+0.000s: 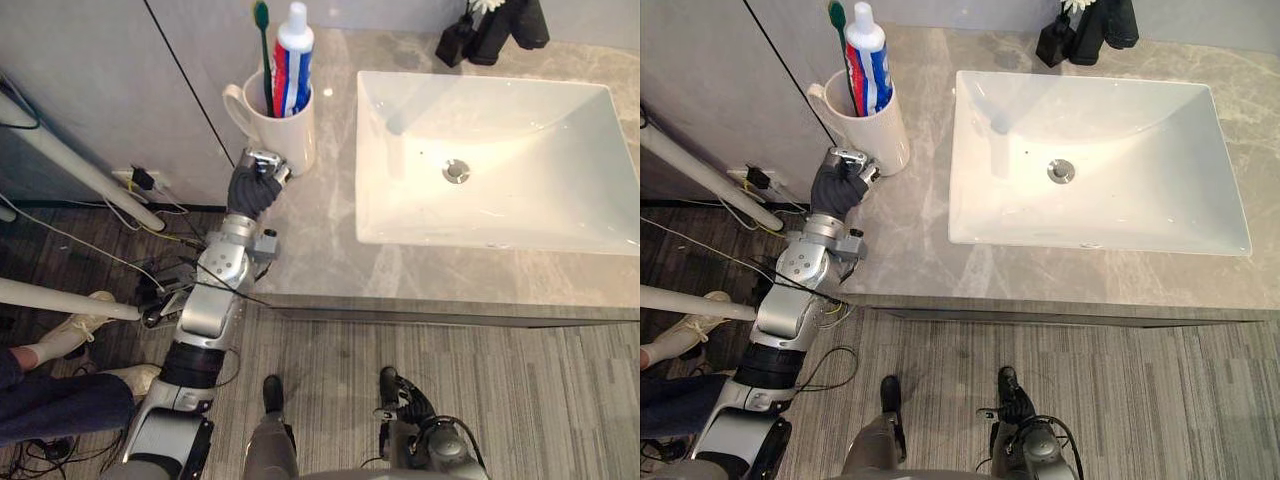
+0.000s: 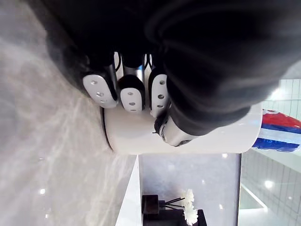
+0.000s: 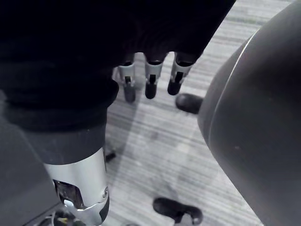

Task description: Organize washtable

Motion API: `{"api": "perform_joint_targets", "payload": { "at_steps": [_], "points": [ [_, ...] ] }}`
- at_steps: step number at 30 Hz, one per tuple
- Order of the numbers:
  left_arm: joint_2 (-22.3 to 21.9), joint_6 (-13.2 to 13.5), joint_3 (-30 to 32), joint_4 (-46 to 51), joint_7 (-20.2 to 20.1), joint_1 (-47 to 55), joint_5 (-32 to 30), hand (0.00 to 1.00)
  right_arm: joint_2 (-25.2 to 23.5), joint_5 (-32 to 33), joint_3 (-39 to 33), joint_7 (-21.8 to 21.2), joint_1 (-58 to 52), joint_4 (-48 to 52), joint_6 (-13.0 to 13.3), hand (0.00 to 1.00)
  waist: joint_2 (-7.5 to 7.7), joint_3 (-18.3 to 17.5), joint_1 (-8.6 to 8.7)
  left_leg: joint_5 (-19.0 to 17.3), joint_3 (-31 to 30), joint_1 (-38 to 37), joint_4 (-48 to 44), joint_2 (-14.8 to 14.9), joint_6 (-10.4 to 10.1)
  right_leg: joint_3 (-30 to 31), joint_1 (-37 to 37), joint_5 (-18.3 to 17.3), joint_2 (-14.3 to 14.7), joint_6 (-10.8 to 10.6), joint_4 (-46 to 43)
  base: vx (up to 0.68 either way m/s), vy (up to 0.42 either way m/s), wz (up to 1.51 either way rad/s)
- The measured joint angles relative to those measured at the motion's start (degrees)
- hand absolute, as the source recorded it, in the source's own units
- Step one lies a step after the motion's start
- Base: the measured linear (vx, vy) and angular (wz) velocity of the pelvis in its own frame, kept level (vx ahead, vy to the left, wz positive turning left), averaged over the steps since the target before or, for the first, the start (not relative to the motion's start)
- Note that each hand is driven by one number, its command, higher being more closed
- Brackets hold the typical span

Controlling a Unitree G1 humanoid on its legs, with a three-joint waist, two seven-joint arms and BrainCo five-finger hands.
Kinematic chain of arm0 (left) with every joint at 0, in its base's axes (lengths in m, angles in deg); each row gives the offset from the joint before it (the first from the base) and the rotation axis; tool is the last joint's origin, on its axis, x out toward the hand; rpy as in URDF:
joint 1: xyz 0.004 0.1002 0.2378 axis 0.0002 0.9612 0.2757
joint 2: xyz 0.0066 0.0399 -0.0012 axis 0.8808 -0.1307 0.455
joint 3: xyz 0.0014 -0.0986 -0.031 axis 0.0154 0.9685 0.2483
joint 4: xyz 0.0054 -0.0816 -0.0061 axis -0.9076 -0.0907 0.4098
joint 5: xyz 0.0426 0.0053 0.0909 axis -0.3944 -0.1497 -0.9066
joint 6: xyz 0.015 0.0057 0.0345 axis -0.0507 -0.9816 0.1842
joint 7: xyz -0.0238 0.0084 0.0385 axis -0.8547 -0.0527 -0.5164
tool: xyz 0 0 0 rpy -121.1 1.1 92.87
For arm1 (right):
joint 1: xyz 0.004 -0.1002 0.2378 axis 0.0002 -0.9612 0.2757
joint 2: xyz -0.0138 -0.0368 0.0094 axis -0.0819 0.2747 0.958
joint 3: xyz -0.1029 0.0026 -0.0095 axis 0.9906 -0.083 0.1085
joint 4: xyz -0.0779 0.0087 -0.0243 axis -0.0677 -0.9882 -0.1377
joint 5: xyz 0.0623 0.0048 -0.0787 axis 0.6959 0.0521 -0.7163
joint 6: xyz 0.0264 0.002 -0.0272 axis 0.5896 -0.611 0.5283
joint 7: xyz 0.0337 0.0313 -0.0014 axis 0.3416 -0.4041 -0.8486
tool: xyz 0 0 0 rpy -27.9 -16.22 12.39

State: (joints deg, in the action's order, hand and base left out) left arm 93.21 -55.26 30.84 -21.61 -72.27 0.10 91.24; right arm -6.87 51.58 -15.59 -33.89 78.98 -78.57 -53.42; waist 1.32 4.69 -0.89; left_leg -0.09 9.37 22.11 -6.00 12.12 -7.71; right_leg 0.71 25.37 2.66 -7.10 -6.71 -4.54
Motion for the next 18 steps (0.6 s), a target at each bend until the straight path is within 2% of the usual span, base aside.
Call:
{"api": "perform_joint_targets", "payload": {
  "at_steps": [3, 11, 18],
  "points": [
    [0.0, 0.03, -0.12, -2.18, 0.0, -2.0, 0.23, 1.0, 0.0, 0.0, 0.03, 0.06, 0.1, 0.0, 0.01, 0.0, 0.15, 0.09, 0.04, 0.07, 0.09, -0.03, 0.0, -0.01, 0.04, 0.17, 0.01, 0.14, 0.0, 0.01, 0.1, 0.0, 0.0, 0.0],
    [1.4, 0.32, -0.98, -9.36, 1.2, -10.95, 1.26, 1.0, 0.07, 0.02, 1.66, 0.12, 0.41, -0.01, 0.03, 0.0, 1.89, 1.29, 0.21, 0.67, 0.27, 1.09, 0.1, -0.09, 0.04, 0.66, 0.05, 2.48, 0.02, -0.17, 3.05, -0.04, -0.008, -0.03],
    [2.07, 1.18, -1.26, -16.44, 1.61, -19.03, 2.29, 1.0, 0.01, 0.55, 1.79, 0.14, 1.66, -0.01, 0.07, 0.0, 2.53, 2.81, 0.62, 0.91, 0.26, 1.39, 0.28, -0.1, -0.1, 0.66, 0.09, 3.07, 0.02, -0.11, 3.86, 0.0, 0.0, 0.0]
  ]
}}
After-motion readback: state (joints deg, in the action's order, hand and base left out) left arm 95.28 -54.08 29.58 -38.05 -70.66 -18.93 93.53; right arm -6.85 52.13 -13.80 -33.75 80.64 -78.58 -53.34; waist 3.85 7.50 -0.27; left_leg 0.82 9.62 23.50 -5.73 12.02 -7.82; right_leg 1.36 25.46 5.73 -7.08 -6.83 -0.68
